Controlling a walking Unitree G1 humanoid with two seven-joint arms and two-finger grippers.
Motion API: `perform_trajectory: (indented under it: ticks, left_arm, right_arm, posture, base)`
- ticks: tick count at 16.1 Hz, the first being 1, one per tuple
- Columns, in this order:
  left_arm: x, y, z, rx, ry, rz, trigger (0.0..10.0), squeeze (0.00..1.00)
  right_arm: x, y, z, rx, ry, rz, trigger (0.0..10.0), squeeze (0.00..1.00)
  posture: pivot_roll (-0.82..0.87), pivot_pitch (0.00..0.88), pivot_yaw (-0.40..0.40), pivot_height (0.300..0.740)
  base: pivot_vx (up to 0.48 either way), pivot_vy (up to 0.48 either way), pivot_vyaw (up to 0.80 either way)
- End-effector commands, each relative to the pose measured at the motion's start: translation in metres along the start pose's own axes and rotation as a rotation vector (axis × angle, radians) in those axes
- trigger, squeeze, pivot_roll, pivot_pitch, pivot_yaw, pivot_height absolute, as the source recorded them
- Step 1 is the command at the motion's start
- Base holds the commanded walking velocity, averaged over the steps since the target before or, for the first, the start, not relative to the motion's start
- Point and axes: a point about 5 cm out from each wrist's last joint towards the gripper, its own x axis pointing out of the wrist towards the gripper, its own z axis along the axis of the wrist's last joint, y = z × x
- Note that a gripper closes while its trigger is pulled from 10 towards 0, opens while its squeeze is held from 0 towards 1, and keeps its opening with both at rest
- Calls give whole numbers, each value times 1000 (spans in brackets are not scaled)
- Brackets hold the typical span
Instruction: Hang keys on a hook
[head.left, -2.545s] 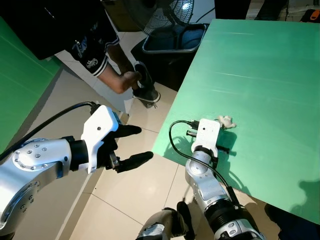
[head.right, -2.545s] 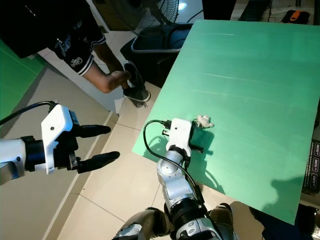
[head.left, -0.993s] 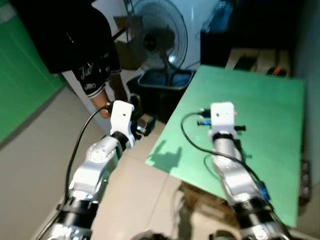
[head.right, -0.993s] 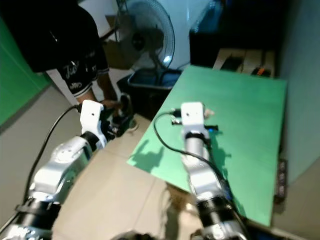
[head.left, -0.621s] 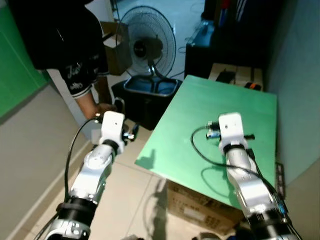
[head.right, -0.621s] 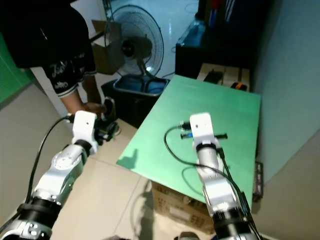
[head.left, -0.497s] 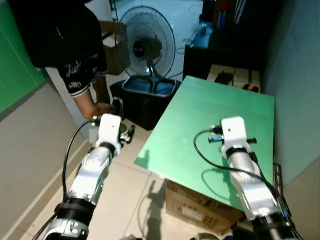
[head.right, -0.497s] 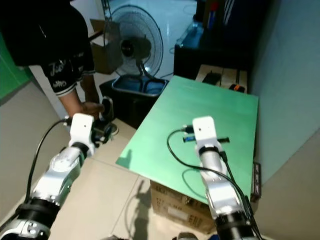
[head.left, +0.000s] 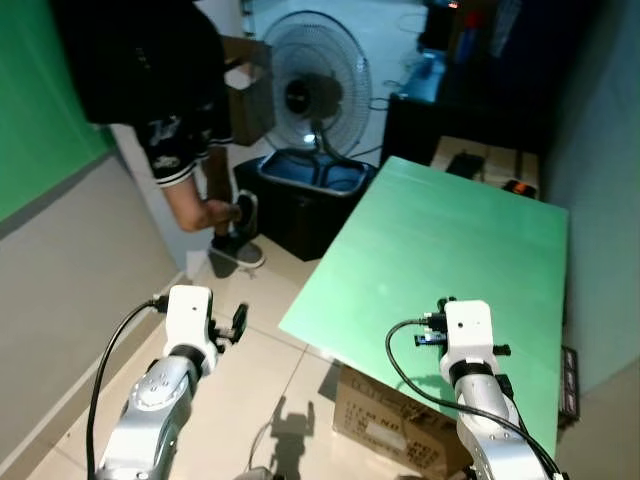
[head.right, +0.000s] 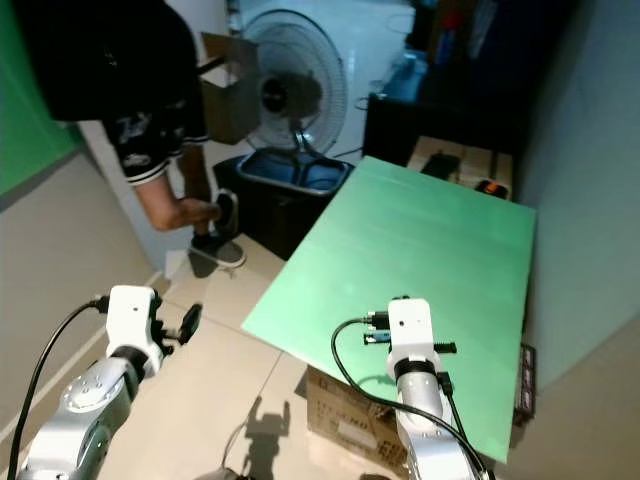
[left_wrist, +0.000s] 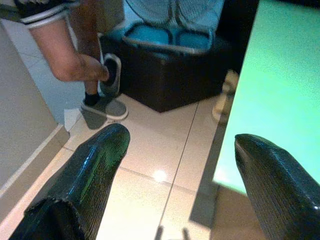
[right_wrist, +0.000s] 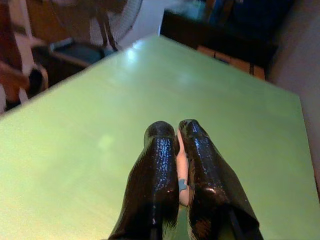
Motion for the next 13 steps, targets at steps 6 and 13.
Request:
perform_trajectory:
  ticks: [6,13]
  left_arm:
    - [7,-10,3,-34,7,18,10000,0]
    - [13,-20,9,19,-69,-13,10000,0]
  right_arm:
    - [5,-4,22,76,-108,-37,0,0]
    - [21,-19,27,249,-114,-108,0,0]
  posture:
    - [-99,0,4,740]
    - [-75,0,-53,740]
  base:
    - [0,0,0]
    - [0,0,0]
